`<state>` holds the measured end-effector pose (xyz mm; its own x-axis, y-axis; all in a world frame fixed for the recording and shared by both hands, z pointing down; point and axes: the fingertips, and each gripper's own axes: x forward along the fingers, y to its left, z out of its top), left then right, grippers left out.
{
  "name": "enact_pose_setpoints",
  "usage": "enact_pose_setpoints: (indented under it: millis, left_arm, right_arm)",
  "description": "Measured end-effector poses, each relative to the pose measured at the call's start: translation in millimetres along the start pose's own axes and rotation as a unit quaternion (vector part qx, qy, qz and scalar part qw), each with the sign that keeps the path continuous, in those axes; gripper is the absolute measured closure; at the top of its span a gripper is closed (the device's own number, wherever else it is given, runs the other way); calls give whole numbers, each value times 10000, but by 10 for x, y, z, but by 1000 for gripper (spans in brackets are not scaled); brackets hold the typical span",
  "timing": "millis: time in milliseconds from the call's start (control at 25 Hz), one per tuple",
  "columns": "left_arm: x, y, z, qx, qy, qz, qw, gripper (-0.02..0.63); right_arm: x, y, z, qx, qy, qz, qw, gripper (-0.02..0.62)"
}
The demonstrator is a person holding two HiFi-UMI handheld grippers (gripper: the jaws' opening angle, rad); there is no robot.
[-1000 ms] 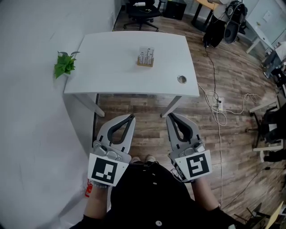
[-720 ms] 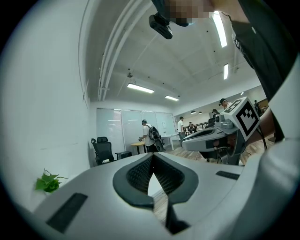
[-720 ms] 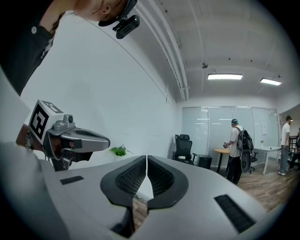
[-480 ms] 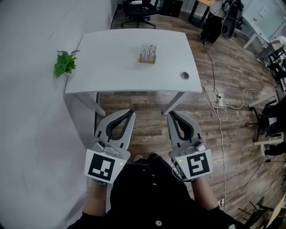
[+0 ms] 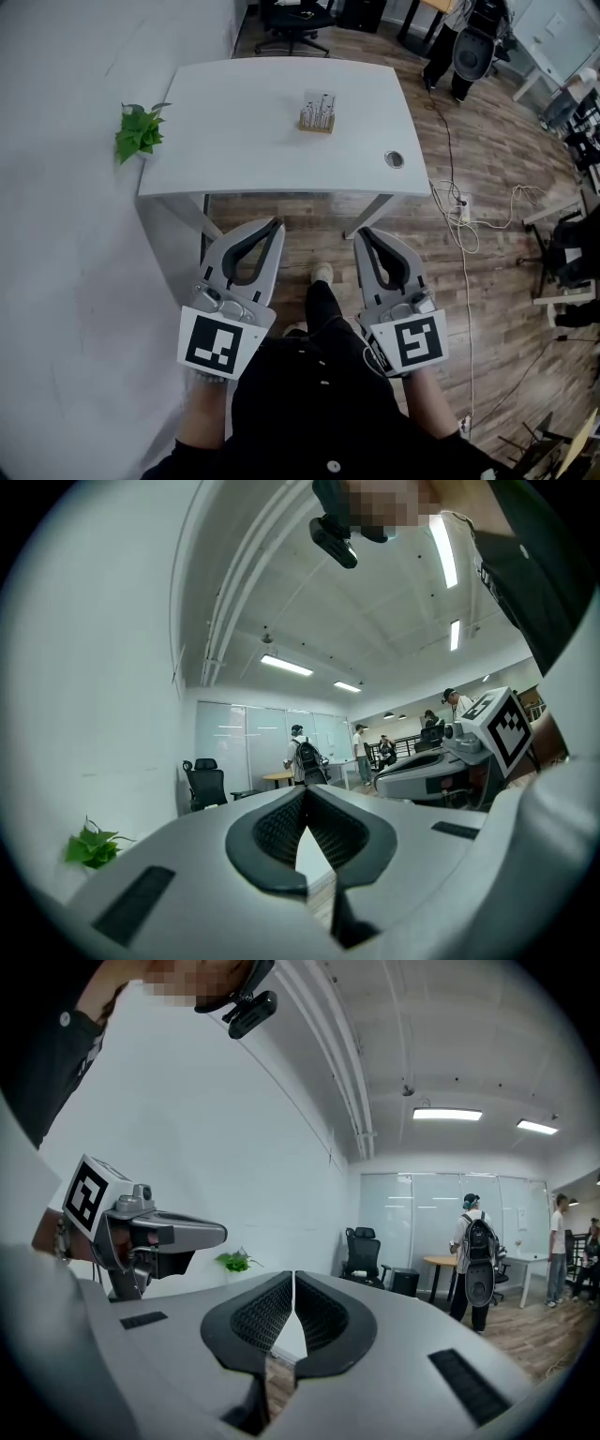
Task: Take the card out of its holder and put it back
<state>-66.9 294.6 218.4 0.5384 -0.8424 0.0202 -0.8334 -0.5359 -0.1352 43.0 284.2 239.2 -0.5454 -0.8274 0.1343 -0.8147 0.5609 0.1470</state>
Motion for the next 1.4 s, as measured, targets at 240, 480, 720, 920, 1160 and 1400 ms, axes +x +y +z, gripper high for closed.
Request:
enact_pose_setpoints:
  millis: [240,480,720,920,1160,1400]
  left_arm:
    - [340,150,-64,-7,66,54,10000,592]
    - [890,389,-147,-39,211,134,9997,592]
    - [1566,616,-199,92,342,214,9991,592]
    - [2058,809,-253,42,369,376,9986,592]
    - [2510,1027,-280,-100,379,530,9978,592]
    - [2808,1140,-315,-122,479,598,9970,592]
  right_arm:
    - [347,-294,-9,-61,-126,116,9998,551]
    - [853,-720,-28,-50,-107,256,9996,551]
    - [1427,-1205,-83,-48,-1,517,9987,551]
    - [1875,-1553,-84,-140,32,764,9970,551]
    - [2276,-1875,-114,-189,115,932,9954,551]
    - [2473,-2079,-184,-163,161,988,9948,551]
